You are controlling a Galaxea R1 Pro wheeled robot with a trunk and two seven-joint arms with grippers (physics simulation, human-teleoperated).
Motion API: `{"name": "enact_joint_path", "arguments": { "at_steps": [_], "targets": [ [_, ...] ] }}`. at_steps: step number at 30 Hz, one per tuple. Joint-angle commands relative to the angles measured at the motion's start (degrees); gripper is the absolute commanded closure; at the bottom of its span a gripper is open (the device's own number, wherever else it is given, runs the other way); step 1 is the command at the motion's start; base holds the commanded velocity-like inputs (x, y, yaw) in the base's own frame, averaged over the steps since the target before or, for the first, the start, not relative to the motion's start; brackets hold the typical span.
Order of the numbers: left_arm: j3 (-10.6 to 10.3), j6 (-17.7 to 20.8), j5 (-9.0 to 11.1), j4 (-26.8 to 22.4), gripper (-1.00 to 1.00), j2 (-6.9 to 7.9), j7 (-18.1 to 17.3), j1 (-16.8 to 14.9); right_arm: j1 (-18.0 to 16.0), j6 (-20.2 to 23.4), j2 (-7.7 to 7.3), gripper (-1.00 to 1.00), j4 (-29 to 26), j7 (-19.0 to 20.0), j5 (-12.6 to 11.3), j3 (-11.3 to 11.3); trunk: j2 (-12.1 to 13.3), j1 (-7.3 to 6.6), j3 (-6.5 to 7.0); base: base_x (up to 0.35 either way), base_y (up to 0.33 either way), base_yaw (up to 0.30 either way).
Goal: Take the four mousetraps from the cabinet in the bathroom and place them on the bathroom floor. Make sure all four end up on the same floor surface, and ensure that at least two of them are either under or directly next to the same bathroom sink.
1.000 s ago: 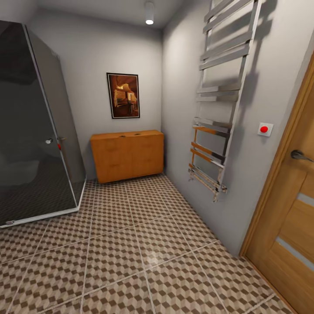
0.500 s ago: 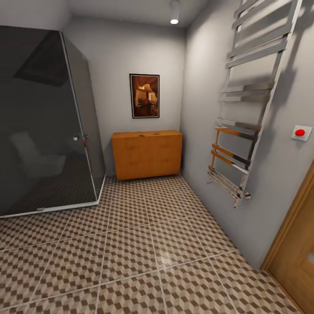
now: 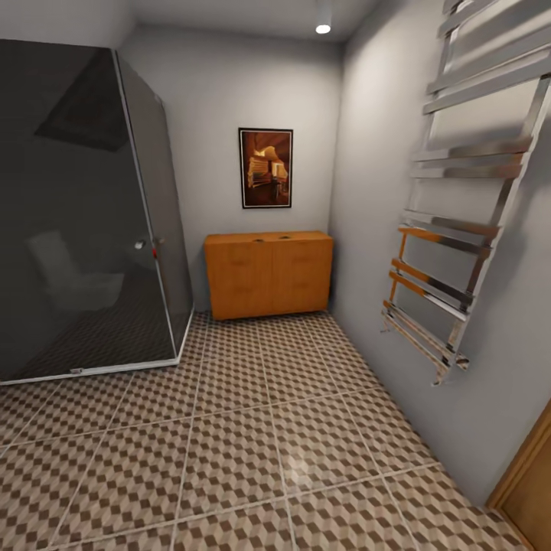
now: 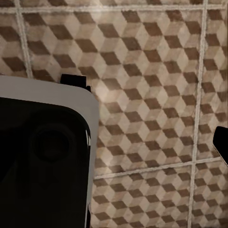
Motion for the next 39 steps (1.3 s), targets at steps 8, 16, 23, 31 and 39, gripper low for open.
{"name": "enact_joint_path", "arguments": {
  "at_steps": [8,16,23,31,39],
  "targets": [
    [-0.5,-0.1,0.5,0.0,-1.0,-0.11,0.2,0.0,-0.1,-0.3,-0.04,-1.0,0.2,0.0,-0.6,0.5,0.0,0.03,-0.06,0.32,0.0,0.006],
    [-0.5,-0.1,0.5,0.0,-1.0,-0.16,0.2,0.0,-0.1,-0.3,0.0,-1.0,0.2,0.0,-0.6,0.6,0.0,0.03,-0.06,0.324,0.0,0.001],
    [-0.5,-0.1,0.5,0.0,-1.0,-0.11,0.2,0.0,-0.1,-0.3,0.05,-1.0,0.2,0.0,-0.6,0.6,0.0,0.03,-0.06,0.324,0.0,0.0],
    [-0.5,-0.1,0.5,0.1,-1.0,-0.05,0.2,0.0,-0.1,-0.3,0.04,-1.0,0.2,0.0,-0.6,0.7,0.0,0.03,-0.06,0.324,0.0,0.0],
    [-0.5,-0.1,0.5,0.1,-1.0,-0.05,0.2,0.0,-0.1,-0.3,0.03,-1.0,0.2,0.0,-0.6,0.6,0.0,0.03,-0.06,0.325,0.0,0.0]
  ]
}}
